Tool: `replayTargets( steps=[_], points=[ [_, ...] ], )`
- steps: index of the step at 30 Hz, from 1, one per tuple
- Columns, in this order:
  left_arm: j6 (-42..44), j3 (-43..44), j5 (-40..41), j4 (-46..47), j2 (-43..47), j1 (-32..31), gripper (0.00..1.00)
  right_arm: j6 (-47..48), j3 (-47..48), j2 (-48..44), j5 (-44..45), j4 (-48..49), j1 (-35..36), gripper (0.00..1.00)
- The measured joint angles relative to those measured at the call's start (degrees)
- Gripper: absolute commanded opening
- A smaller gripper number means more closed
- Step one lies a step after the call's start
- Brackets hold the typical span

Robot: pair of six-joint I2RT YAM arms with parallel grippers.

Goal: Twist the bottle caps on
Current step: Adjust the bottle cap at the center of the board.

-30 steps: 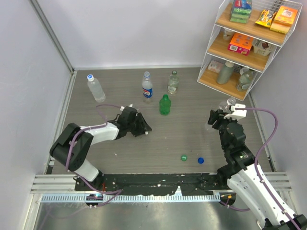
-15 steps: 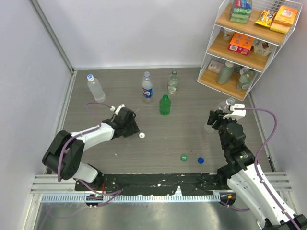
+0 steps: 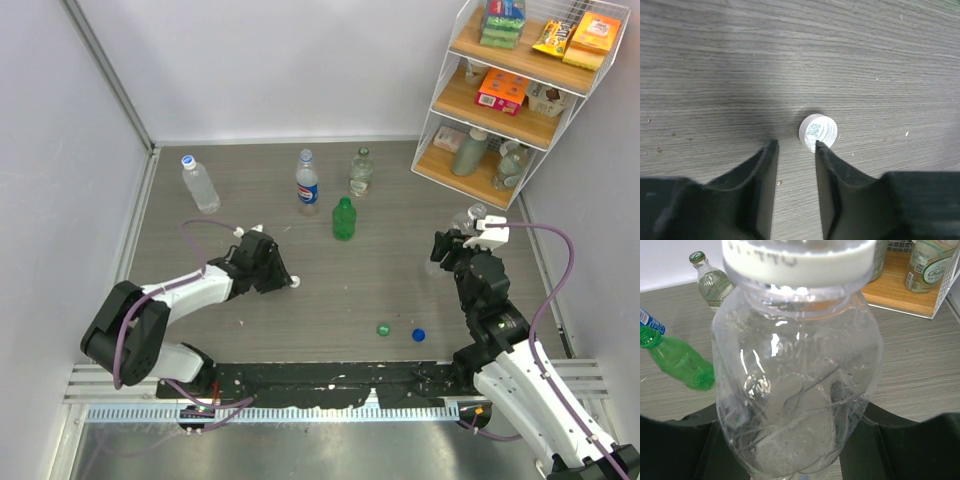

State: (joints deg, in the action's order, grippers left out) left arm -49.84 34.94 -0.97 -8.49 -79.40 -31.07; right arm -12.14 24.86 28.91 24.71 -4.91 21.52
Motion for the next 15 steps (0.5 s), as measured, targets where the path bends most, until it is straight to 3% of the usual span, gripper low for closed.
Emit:
replayTargets(
  steps=[2, 9, 13, 15],
  points=[
    [0.1, 0.1, -0.1, -0.2, -0.2, 0.0, 0.25, 0.0, 0.0, 0.0, 0.0, 0.0, 0.0, 0.02],
    [0.6, 1.3, 0.9, -0.2, -2.4, 0.0, 0.23, 0.0, 0.0, 0.0, 0.0, -0.3, 0.0, 0.02],
    [0.6, 2.2, 0.9, 0.6, -3.8, 0.0, 0.03, 0.0, 0.0, 0.0, 0.0, -0.4, 0.0, 0.02],
    [0.6, 2.7, 1.4, 0.3, -4.5, 0.0, 0.00, 0.0, 0.0, 0.0, 0.0, -0.4, 0.0, 0.02]
  ],
)
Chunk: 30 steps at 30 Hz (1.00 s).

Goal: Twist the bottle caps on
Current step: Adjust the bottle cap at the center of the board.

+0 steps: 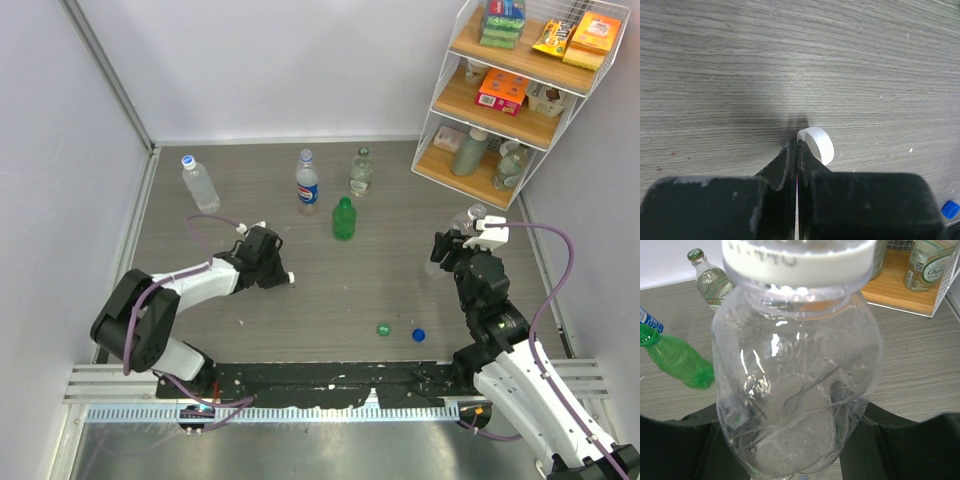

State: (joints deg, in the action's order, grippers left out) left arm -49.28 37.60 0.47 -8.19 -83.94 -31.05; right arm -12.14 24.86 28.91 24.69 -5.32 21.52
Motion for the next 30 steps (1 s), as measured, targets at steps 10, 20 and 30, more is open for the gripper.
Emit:
replayTargets(
  steps=[10, 20, 30],
  points=[
    [-2.2, 4.2, 10.4, -11.3, -0.5, 0.0, 0.03, 0.0, 0.0, 0.0, 0.0, -0.2, 0.0, 0.02],
    [1.8, 3.8, 8.3, -17.2, 13.1, 0.0, 0.55, 0.0, 0.3, 0.4, 0.0, -0.3, 0.0, 0.02],
    [6.4, 22.8, 8.2, -24.7, 6.3, -1.4, 0.61, 0.0, 0.6, 0.4, 0.0, -0.3, 0.0, 0.02]
  ],
)
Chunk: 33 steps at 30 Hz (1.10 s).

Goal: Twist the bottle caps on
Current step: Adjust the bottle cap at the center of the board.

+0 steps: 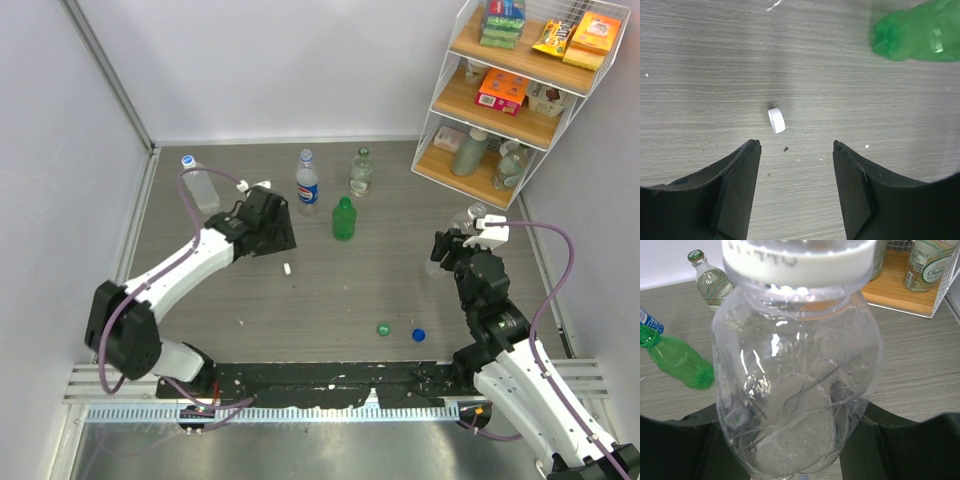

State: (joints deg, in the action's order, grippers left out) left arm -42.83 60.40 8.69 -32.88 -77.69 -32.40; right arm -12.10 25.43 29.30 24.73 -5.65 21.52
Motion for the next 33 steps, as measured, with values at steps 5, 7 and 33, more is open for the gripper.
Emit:
replayTargets(
  steps=[5, 7, 33],
  points=[
    [3.0, 5.2, -0.4, -5.1, -10.3, -0.7, 0.61, 0.0, 0.1, 0.0, 0.0, 0.0, 0.0, 0.02],
    [3.6, 6.3, -0.6, -6.9, -13.4, -0.6, 0.59, 0.0, 0.1, 0.0, 0.0, 0.0, 0.0, 0.02],
    [5.9, 9.1, -3.9, -8.7, -24.6, -1.6, 0.32, 0.2, 0.1, 0.0, 0.0, 0.0, 0.0, 0.01]
  ],
)
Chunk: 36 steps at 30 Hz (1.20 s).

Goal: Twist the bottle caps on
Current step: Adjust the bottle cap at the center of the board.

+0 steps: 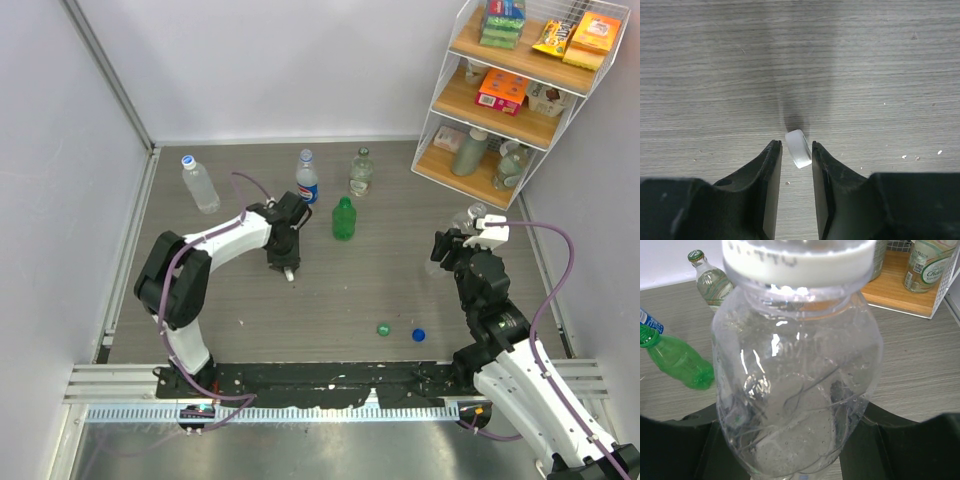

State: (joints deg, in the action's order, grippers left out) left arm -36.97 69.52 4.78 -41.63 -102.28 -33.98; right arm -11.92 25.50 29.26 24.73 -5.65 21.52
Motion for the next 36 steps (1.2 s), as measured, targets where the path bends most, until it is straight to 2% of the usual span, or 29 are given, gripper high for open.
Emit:
replayTargets(
  steps=[9, 19, 27, 31, 36],
  points=[
    [0.0, -0.7, -1.8, 0.6, 0.0, -0.3, 0.15, 0.0, 0.0, 0.0, 0.0, 0.0, 0.0, 0.01],
    [-0.3, -0.7, -5.9, 2.1, 0.0, -0.3, 0.09, 0.0, 0.0, -0.3, 0.0, 0.0, 0.0, 0.01],
    [-3.6, -0.9, -16.5, 11.6, 0.0, -1.8, 0.08, 0.0, 0.0, -0.9, 0.0, 0.0, 0.0, 0.01],
    [-7.6, -3.2, -22.8, 20.3, -0.1, -2.7, 0.08, 0.0, 0.0, -0.9, 0.0, 0.0, 0.0, 0.01],
    [-10.5, -5.2, -26.4, 26.9, -2.1, -3.1, 0.09, 0.0, 0.0, -0.9, 0.0, 0.0, 0.0, 0.01]
  ],
)
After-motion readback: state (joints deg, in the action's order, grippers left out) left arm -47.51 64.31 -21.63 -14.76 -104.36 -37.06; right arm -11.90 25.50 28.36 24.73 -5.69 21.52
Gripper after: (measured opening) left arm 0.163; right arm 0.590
